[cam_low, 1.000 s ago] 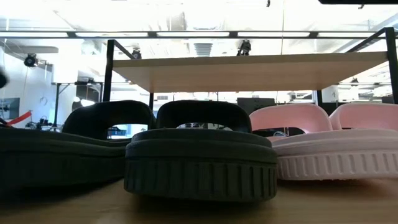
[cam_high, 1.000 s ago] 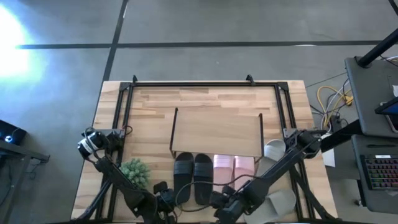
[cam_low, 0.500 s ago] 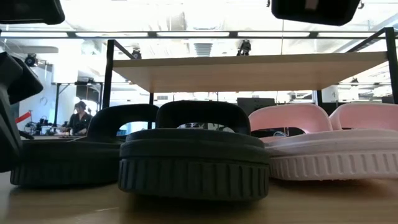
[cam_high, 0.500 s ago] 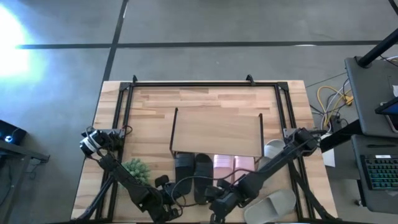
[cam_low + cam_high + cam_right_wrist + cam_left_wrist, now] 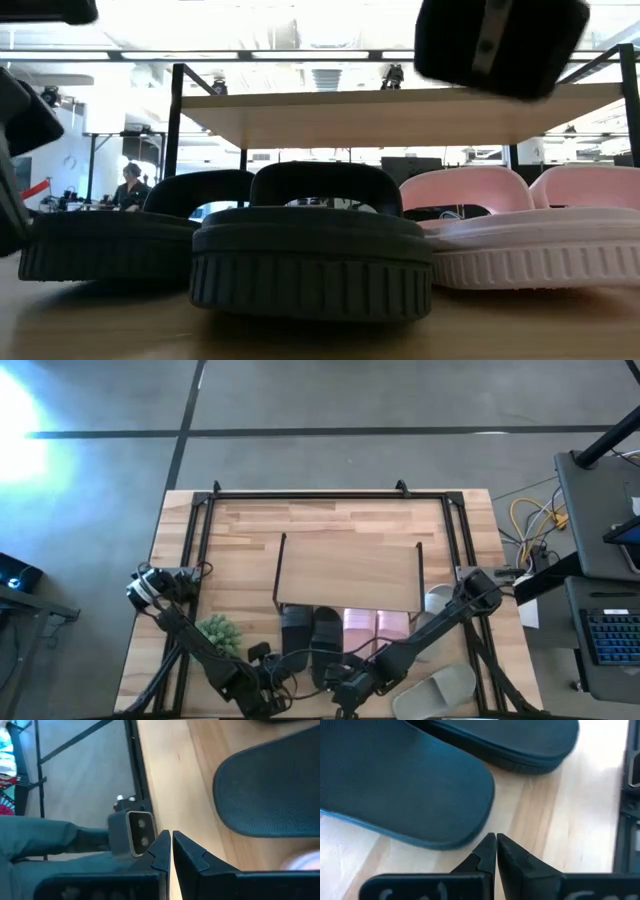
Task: Pick and place slides into the shelf
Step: Adjust the pink and black slides under the shelf
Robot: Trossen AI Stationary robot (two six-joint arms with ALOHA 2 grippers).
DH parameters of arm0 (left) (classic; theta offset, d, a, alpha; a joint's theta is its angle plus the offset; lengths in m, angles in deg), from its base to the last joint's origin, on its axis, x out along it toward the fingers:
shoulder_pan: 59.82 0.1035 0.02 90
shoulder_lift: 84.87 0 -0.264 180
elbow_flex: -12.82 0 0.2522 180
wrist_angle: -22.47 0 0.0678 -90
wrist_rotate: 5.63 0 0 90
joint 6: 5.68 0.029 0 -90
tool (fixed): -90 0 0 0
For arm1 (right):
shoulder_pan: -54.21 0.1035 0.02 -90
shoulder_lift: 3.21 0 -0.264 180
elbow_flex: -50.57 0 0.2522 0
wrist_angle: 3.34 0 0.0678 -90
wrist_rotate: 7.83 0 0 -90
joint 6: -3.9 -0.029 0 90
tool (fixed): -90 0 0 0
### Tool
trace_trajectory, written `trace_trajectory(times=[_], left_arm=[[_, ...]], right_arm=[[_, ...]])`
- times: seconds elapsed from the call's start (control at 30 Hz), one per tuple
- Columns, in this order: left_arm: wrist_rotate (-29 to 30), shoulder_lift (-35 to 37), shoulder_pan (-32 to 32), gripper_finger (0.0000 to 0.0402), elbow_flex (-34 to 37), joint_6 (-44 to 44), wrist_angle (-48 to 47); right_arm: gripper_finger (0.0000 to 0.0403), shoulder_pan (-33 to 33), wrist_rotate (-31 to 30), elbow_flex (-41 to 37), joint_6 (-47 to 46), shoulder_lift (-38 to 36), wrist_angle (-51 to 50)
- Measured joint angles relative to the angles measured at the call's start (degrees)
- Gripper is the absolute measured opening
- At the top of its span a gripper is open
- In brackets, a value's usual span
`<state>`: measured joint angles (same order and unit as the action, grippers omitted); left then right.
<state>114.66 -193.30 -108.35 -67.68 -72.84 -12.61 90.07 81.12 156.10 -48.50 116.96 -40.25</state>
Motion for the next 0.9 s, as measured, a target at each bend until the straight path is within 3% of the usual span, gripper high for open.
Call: trace_trajectory(times=[0.9], left_arm=[[-0.05,1.09,-2.67,0.0,0.48,-1.52,-2.01]], right_arm=[[0.0013,-1.35,-5.06,0.02,-0.54,5.53,2.79]])
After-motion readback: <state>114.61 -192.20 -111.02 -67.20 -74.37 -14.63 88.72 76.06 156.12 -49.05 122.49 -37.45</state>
